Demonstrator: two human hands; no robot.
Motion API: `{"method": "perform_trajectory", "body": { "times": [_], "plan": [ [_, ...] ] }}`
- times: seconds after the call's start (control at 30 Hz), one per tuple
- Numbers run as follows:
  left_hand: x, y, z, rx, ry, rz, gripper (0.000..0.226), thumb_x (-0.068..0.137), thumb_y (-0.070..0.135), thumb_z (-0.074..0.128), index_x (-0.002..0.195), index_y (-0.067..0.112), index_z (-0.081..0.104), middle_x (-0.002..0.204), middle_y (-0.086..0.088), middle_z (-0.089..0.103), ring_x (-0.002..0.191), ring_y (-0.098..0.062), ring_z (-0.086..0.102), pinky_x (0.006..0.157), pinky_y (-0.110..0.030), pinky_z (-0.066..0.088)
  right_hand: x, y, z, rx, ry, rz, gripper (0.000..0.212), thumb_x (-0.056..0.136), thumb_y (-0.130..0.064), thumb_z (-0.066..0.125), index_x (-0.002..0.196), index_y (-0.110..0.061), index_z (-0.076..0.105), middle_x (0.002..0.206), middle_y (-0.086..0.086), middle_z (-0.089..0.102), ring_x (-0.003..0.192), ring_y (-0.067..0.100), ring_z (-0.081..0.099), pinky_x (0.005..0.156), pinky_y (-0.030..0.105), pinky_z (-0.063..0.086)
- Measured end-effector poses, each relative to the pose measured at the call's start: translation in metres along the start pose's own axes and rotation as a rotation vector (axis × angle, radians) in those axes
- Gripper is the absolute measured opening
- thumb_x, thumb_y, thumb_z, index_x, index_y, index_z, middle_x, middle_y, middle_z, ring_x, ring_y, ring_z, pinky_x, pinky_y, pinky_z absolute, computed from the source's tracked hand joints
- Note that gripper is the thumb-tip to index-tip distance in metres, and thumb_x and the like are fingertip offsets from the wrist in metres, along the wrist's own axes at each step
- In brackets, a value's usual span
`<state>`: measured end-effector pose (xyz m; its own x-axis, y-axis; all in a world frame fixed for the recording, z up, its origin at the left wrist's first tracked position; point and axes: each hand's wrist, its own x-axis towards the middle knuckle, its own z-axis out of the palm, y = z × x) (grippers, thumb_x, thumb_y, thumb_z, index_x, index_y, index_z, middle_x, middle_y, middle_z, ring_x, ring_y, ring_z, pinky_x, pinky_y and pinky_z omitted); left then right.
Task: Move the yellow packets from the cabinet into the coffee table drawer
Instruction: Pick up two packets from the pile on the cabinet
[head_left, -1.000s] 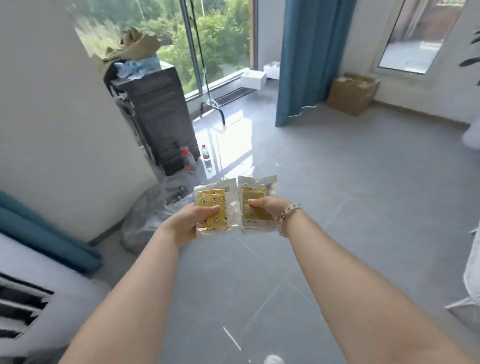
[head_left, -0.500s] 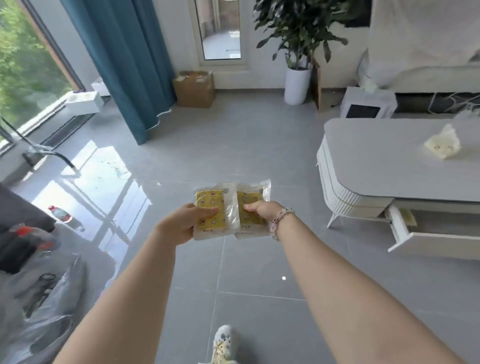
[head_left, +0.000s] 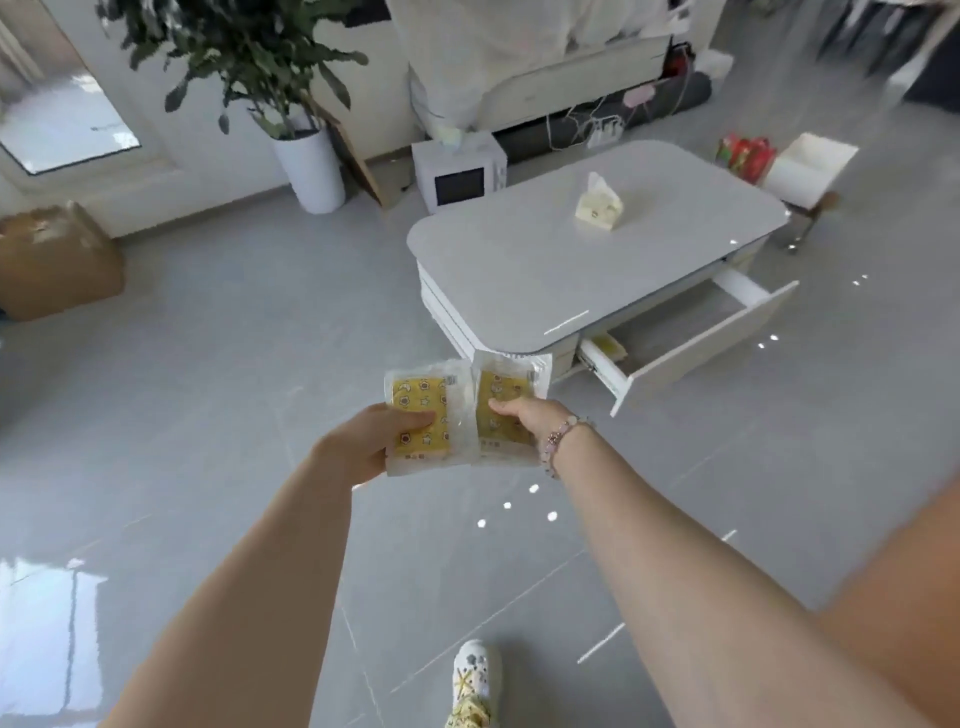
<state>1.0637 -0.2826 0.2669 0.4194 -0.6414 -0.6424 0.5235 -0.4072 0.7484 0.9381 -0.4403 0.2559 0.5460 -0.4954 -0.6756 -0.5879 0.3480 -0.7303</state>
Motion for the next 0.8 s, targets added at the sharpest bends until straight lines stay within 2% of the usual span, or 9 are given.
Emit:
{"method": "perform_trajectory", "body": {
  "times": [0.1, 0.2, 0.23, 0.37, 0.43, 0.5, 0.6, 0.7, 0.8],
  "plan": [
    [0.043, 0.034, 0.027, 0.085, -0.115, -0.006, 0.022, 0.093, 0.006, 0.053, 0.114, 0.003, 0.059, 0.103, -0.012, 0.069, 0.080, -0.021, 0.071, 0.068, -0.030, 0.059, 0.011, -0.013, -0.032, 0.109, 0.103, 0.027, 0.067, 0.071, -0.046, 0.076, 0.124, -0.011, 0.059, 0.126, 0.001, 0.058, 0.113, 0.020, 0.055, 0.091, 0.027, 0.040],
    [0.080, 0.059, 0.065, 0.189, -0.214, -0.038, 0.016, 0.092, 0.006, 0.055, 0.106, 0.008, 0.062, 0.098, -0.009, 0.070, 0.076, -0.018, 0.072, 0.062, -0.027, 0.058, 0.032, -0.005, -0.068, 0.253, 0.220, 0.042, 0.095, 0.033, -0.058, 0.079, 0.117, -0.015, 0.064, 0.117, -0.001, 0.065, 0.104, 0.018, 0.062, 0.096, 0.033, 0.047],
    [0.091, 0.064, 0.078, 0.223, -0.245, -0.049, 0.015, 0.092, 0.006, 0.055, 0.105, 0.008, 0.063, 0.098, -0.008, 0.070, 0.076, -0.017, 0.071, 0.061, -0.026, 0.058, 0.038, -0.001, -0.082, 0.287, 0.249, 0.050, 0.098, 0.028, -0.057, 0.079, 0.116, -0.015, 0.064, 0.114, 0.000, 0.067, 0.103, 0.020, 0.063, 0.095, 0.035, 0.049],
    [0.129, 0.077, 0.135, 0.303, -0.392, -0.057, 0.017, 0.091, 0.003, 0.055, 0.106, 0.008, 0.062, 0.098, -0.007, 0.070, 0.078, -0.017, 0.070, 0.061, -0.025, 0.057, 0.021, -0.004, -0.128, 0.354, 0.394, 0.094, 0.064, 0.063, -0.046, 0.081, 0.112, -0.010, 0.063, 0.110, 0.003, 0.068, 0.099, 0.021, 0.065, 0.095, 0.037, 0.049],
    [0.144, 0.077, 0.162, 0.340, -0.450, -0.095, 0.019, 0.090, 0.003, 0.057, 0.107, 0.009, 0.062, 0.101, -0.007, 0.069, 0.085, -0.019, 0.069, 0.066, -0.028, 0.058, 0.014, 0.001, -0.150, 0.367, 0.480, 0.129, 0.061, 0.072, -0.043, 0.077, 0.118, -0.007, 0.059, 0.116, 0.004, 0.064, 0.105, 0.022, 0.061, 0.097, 0.035, 0.047],
    [0.155, 0.073, 0.188, 0.369, -0.502, -0.134, 0.022, 0.089, 0.002, 0.058, 0.109, 0.010, 0.061, 0.103, -0.008, 0.068, 0.088, -0.021, 0.068, 0.071, -0.030, 0.058, 0.011, 0.012, -0.170, 0.388, 0.537, 0.152, 0.065, 0.076, -0.042, 0.075, 0.126, -0.005, 0.055, 0.124, 0.006, 0.060, 0.111, 0.023, 0.058, 0.094, 0.031, 0.045],
    [0.170, 0.071, 0.226, 0.436, -0.593, -0.168, 0.028, 0.089, 0.002, 0.059, 0.116, 0.007, 0.060, 0.111, -0.011, 0.067, 0.086, -0.020, 0.069, 0.065, -0.028, 0.059, 0.007, 0.024, -0.200, 0.408, 0.605, 0.184, 0.065, 0.080, -0.043, 0.071, 0.130, -0.005, 0.053, 0.129, 0.008, 0.056, 0.115, 0.024, 0.055, 0.092, 0.029, 0.043],
    [0.186, 0.075, 0.261, 0.497, -0.646, -0.189, 0.032, 0.089, 0.004, 0.060, 0.120, 0.007, 0.059, 0.117, -0.011, 0.066, 0.094, -0.023, 0.067, 0.072, -0.029, 0.058, 0.012, 0.027, -0.227, 0.436, 0.643, 0.205, 0.068, 0.079, -0.044, 0.072, 0.130, -0.004, 0.053, 0.128, 0.009, 0.057, 0.112, 0.025, 0.057, 0.096, 0.033, 0.045],
    [0.209, 0.085, 0.293, 0.517, -0.648, -0.173, 0.033, 0.088, 0.004, 0.061, 0.121, 0.006, 0.060, 0.118, -0.012, 0.066, 0.098, -0.025, 0.066, 0.075, -0.033, 0.057, 0.026, 0.020, -0.259, 0.482, 0.658, 0.191, 0.065, 0.078, -0.044, 0.073, 0.128, -0.006, 0.054, 0.126, 0.007, 0.058, 0.103, 0.022, 0.059, 0.090, 0.031, 0.046]
  ]
}}
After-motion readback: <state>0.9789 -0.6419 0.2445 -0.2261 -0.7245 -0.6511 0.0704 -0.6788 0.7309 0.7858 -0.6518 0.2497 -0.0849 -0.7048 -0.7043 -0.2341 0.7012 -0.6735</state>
